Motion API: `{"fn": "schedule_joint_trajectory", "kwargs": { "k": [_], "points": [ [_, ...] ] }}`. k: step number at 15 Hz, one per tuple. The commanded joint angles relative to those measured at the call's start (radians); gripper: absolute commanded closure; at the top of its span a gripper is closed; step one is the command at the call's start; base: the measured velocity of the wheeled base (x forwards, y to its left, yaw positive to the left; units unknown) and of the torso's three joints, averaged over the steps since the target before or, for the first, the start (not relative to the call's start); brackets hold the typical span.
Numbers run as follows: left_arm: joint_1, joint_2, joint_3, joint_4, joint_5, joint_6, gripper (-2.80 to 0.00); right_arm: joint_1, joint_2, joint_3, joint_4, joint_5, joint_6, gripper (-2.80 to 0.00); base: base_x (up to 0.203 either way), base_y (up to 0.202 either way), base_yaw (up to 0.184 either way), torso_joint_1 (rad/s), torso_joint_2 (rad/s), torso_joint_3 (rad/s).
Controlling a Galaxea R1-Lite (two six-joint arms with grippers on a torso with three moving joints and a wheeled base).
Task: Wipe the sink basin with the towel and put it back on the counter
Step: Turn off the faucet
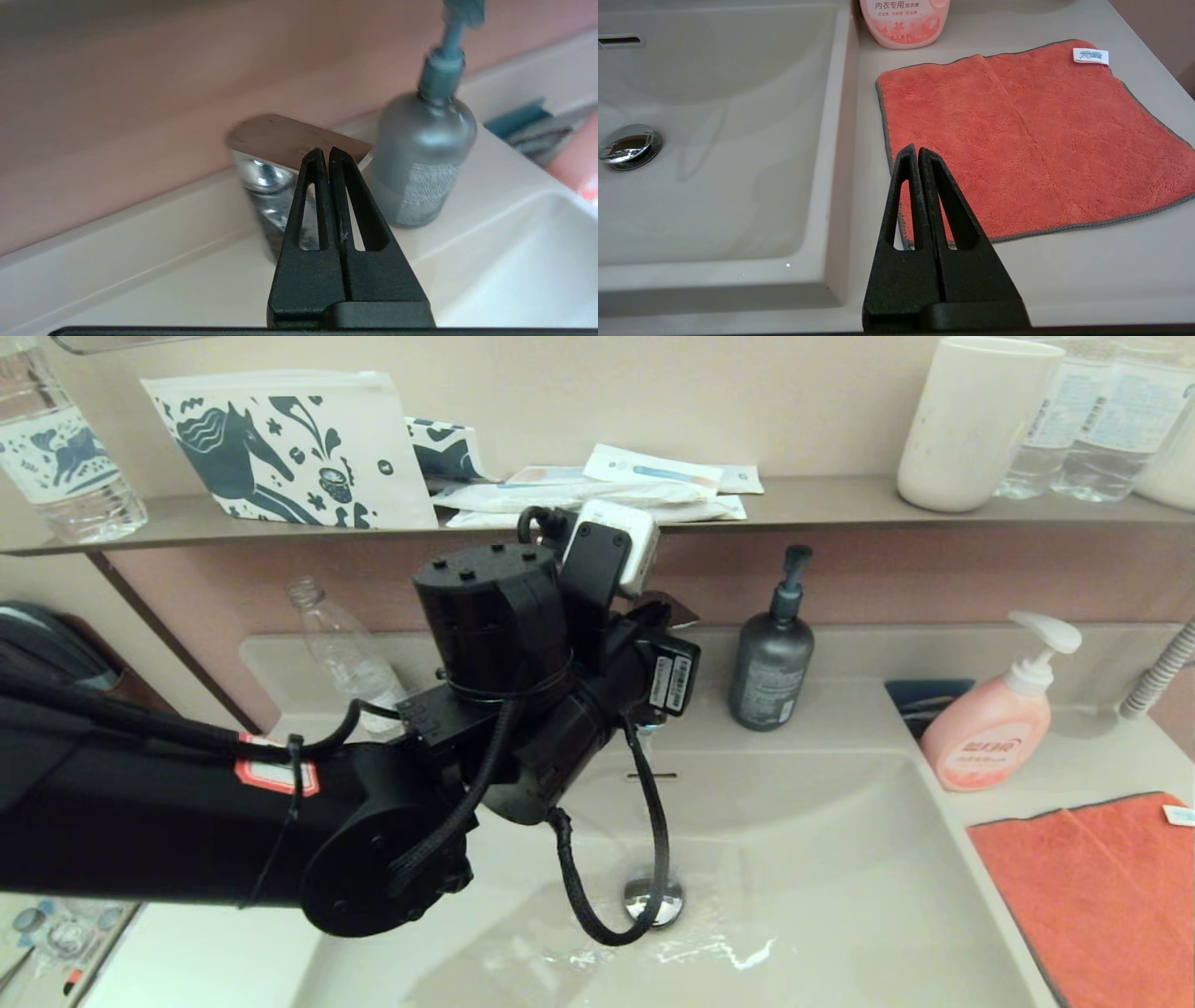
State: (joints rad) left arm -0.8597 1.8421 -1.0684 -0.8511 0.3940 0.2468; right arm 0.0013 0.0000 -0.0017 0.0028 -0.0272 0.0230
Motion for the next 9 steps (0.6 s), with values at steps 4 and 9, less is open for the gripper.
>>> {"fn": "schedule_joint_trajectory", "kwargs": {
  "k": [4, 9],
  "points": [
    [0.041, 0.064, -0.036, -0.003, -0.052, 0.026, 0.0, 0.0, 0.0, 0.0, -0.001, 0.0, 0.0, 0.0, 0.0, 0.0, 0.0, 0.0, 0.0, 0.0],
    [0.059, 0.064, -0.059, 0.0, -0.072, 0.046, 0.0, 0.0, 0.0, 0.0, 0.0, 0.0, 0.0, 0.0, 0.0, 0.0, 0.0, 0.0, 0.0, 0.0]
  ]
}}
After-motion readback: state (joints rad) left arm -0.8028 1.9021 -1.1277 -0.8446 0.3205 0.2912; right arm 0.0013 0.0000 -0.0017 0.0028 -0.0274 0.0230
